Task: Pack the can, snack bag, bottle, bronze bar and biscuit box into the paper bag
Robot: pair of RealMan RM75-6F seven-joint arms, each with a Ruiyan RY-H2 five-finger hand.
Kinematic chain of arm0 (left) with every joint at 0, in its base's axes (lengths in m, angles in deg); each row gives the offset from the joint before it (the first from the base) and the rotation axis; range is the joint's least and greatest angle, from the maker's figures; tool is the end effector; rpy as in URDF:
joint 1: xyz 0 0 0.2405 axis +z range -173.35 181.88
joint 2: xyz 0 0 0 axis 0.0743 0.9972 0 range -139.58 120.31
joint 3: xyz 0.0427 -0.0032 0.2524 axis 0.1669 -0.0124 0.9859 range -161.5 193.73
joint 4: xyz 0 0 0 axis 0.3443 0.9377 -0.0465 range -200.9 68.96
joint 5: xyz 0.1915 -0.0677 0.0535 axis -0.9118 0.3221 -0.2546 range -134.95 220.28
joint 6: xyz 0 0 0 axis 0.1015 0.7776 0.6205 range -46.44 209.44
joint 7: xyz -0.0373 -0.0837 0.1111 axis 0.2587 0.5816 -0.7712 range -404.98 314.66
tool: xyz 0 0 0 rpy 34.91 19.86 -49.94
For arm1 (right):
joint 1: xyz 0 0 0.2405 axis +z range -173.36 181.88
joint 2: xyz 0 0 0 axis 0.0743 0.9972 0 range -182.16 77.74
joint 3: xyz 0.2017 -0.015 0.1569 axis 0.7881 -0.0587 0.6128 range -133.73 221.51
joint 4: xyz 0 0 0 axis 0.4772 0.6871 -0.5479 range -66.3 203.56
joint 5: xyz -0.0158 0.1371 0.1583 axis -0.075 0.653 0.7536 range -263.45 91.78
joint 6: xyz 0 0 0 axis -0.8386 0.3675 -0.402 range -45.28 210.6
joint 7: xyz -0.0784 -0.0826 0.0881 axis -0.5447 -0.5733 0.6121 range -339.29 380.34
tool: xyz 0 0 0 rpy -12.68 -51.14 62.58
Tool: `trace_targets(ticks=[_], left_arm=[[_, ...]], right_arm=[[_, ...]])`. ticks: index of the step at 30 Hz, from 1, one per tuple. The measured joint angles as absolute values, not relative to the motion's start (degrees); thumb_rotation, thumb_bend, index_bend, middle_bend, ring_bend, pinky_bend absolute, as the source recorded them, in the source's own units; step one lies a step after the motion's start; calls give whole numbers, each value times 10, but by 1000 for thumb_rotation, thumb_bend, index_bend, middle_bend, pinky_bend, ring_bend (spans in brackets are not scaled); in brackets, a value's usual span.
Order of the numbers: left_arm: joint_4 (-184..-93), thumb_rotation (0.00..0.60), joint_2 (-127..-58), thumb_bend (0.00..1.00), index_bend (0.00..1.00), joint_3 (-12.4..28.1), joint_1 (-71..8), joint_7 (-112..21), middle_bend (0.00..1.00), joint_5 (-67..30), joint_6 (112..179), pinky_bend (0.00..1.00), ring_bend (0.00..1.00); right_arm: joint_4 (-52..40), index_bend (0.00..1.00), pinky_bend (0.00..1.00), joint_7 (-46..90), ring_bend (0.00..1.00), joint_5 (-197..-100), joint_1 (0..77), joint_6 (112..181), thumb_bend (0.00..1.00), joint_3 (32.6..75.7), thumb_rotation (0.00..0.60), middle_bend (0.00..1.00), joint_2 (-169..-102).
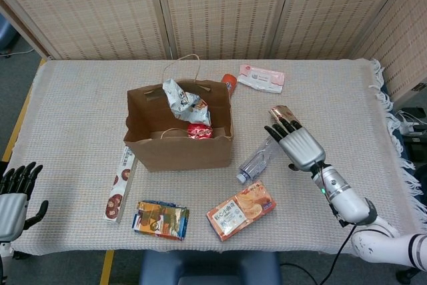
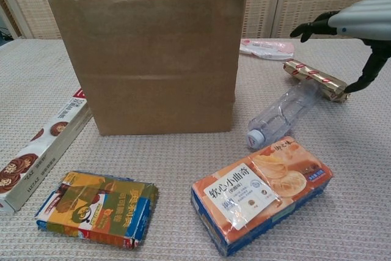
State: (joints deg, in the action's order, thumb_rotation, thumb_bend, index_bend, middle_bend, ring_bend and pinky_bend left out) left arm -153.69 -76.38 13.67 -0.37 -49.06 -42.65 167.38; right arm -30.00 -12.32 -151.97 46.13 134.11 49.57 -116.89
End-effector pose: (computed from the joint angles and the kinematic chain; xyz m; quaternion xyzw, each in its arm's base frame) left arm -0.3248 0.1792 0.1535 -0.6057 -0.3585 -0.3577 0.6137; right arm -0.1768 -0.3363 0.0864 0.8179 -0.2248 0.2416 0.4713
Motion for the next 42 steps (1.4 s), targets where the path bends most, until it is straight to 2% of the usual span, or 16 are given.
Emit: trace_targets(ticks=[4,9,19,21,23,25,27,29,35,42], left_arm=[[-1536,600,-763,392,45,137,-4,-484,0,-428,1673,0,0],[-1535,600,-760,392,46,138,-5,-474,0,-429,1670,0,0],[-1533,600,-758,391,45,139,-6,-465,0,-432,1669,0,0],[-1533,600,-758,391,45,139,-6,-463,0,-432,1669,0,0],[-1533,600,-757,392,45,140,-6,-462,0,-432,1669,0,0],[-1533,600,-757,392,46,140,-6,-461,0,-432,1669,0,0],[-1532,600,-757,393,46,140,-6,-461,0,-432,1669,0,0],[-1533,600,-757,391,46,140,-6,-461,0,-432,1668,0,0],[-1534,600,-758,392,46,140,-5,-466,0,-432,1670,0,0],[-1534,600,-759,394,46,140,-4,-469,0,-432,1673,0,0]], right_arm=[[-279,0,136,-160,20,-1513,481,1314,0,486,600,105,-1198],[-247,0,112,-249,19,-1450,518,1281,0,468,600,101,-1249],[-155,12,122,-352,37,-1331,569,1292,2,442,600,106,-1360],[-138,123,175,-355,120,-1324,573,1297,56,442,600,175,-1377],[-122,425,360,-352,346,-1324,575,1307,211,443,600,387,-1392],[-117,613,535,-344,510,-1337,574,1315,286,443,600,529,-1397],[-114,694,627,-331,595,-1358,571,1324,308,443,600,591,-1398],[-113,726,659,-313,629,-1387,566,1337,312,443,600,615,-1395],[-144,729,661,-249,630,-1442,543,1390,314,453,600,616,-1356],[-202,726,661,-188,630,-1479,509,1477,314,490,600,616,-1302]])
